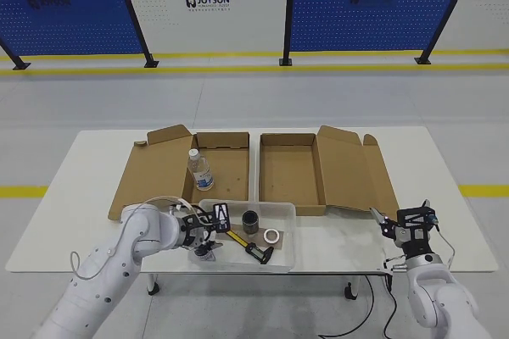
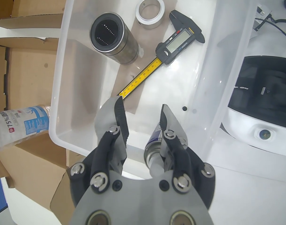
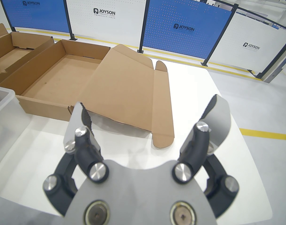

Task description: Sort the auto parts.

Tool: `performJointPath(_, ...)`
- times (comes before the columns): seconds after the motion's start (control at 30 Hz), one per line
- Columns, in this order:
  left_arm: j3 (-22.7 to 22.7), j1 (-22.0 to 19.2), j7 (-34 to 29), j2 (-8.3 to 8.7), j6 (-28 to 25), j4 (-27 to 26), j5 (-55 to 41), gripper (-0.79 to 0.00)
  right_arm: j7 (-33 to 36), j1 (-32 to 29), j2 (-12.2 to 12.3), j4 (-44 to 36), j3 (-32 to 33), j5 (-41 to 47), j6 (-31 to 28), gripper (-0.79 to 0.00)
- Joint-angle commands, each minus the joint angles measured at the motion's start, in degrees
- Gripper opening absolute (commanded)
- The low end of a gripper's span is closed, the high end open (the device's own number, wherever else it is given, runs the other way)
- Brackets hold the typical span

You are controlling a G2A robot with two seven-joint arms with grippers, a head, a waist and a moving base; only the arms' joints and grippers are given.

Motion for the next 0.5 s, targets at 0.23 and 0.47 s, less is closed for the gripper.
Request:
performJointPath(0.23,-0.3,-1.4,-0.4,0.38,0.2,-1.3,-1.5,-0.425,0.0,0.0,0.0,0.0,0.0,0.0,0.0,0.000)
performJointPath(0.47,-1.9,-1.8,-3.0,1.18,-1.4,-4.1,-5.1,-0.434,0.0,0.0,0.0,0.0,0.0,0.0,0.0,0.000)
